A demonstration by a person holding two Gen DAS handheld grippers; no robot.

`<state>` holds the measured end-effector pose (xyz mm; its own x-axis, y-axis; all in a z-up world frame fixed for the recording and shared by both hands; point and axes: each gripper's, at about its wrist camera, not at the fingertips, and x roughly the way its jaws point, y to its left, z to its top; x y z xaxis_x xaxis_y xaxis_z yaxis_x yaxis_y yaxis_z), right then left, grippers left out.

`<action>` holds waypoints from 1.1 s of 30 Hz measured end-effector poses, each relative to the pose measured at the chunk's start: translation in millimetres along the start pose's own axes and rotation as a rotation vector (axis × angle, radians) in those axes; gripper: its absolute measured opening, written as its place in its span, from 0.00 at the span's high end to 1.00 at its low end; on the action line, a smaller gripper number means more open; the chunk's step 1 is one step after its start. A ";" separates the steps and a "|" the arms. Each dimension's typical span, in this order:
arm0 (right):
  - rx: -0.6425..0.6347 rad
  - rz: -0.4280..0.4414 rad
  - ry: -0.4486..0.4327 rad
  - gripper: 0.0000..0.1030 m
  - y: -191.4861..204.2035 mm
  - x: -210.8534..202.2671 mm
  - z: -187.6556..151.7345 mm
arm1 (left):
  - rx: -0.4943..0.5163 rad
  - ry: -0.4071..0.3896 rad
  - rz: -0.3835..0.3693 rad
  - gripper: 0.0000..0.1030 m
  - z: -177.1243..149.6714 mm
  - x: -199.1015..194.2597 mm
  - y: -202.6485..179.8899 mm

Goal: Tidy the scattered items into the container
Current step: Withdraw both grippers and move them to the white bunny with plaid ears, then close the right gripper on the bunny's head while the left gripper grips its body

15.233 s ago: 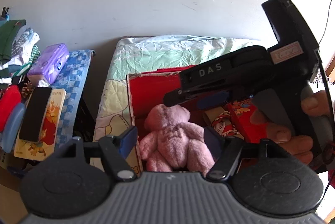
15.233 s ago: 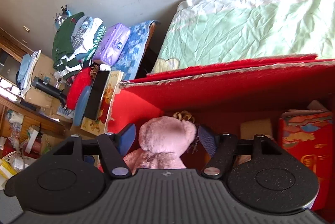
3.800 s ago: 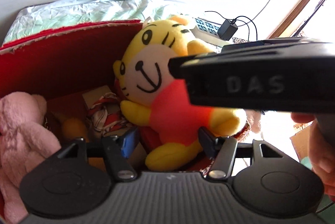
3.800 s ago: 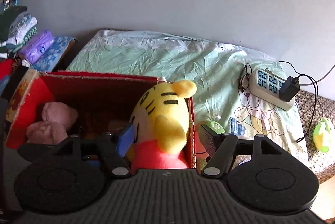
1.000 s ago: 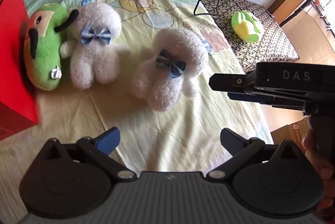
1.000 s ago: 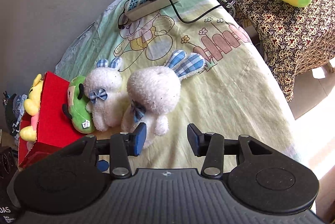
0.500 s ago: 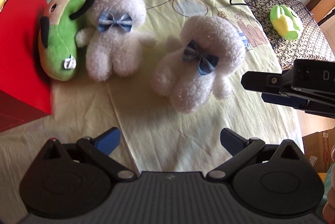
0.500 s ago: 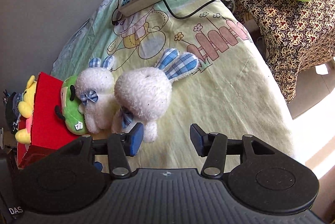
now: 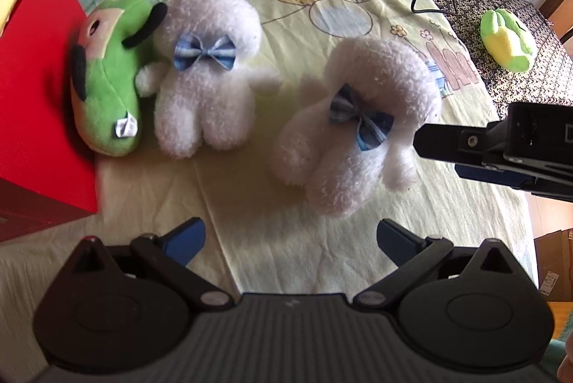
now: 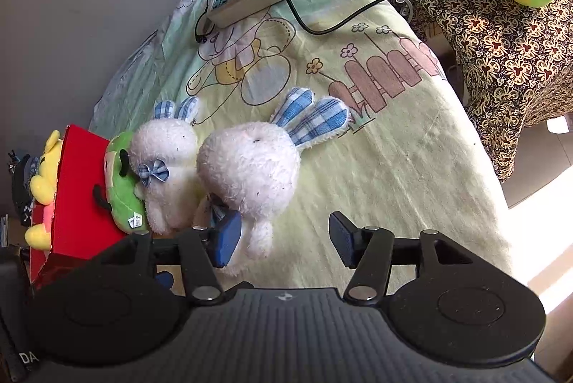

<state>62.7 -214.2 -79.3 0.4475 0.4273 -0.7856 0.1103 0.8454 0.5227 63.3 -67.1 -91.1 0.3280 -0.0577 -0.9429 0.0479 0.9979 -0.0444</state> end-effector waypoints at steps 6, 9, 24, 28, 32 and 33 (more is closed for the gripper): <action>0.025 0.012 0.002 0.44 -4.9 5.0 0.0 | 0.035 0.013 0.027 0.02 1.9 6.4 -6.2; 0.034 0.024 0.001 0.44 -5.2 7.6 2.0 | 0.053 0.014 0.040 0.02 3.4 7.7 -8.0; -0.001 0.054 -0.009 0.43 6.4 21.5 9.4 | 0.114 -0.014 -0.081 0.05 6.1 12.4 -16.2; -0.007 0.062 -0.002 0.43 10.9 30.2 10.1 | 0.139 -0.047 -0.135 0.09 4.8 9.8 -19.2; 0.031 0.102 0.000 0.44 10.6 36.7 11.9 | 0.149 -0.081 -0.162 0.14 6.1 11.4 -16.5; 0.032 0.107 -0.004 0.44 11.8 37.4 12.7 | 0.149 -0.089 -0.167 0.14 7.3 11.2 -14.9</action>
<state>91.9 -192.3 -98.3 0.4619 0.5129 -0.7236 0.0904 0.7843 0.6137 73.1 -82.9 -98.5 0.3855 -0.2307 -0.8934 0.2450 0.9591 -0.1420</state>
